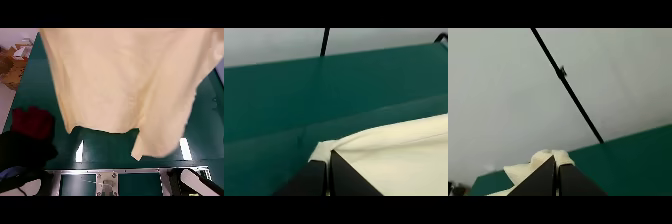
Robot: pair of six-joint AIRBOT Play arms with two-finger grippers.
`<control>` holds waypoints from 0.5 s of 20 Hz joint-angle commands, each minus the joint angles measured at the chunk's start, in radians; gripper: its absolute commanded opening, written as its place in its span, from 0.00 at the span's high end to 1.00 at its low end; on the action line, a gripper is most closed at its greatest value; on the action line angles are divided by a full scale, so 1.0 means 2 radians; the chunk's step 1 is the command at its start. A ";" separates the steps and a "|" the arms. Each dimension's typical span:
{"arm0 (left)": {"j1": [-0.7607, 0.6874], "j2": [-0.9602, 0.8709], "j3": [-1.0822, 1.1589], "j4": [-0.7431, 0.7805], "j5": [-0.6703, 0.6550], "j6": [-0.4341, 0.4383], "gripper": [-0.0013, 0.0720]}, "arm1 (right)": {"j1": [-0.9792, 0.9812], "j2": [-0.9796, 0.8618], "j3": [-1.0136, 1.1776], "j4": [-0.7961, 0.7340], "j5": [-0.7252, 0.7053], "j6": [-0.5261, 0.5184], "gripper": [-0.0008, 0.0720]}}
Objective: Fold the shirts.
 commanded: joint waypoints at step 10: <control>-0.029 -0.302 -0.004 -0.069 0.027 -0.013 0.27 | 0.099 -0.350 0.002 -0.025 0.024 -0.031 0.73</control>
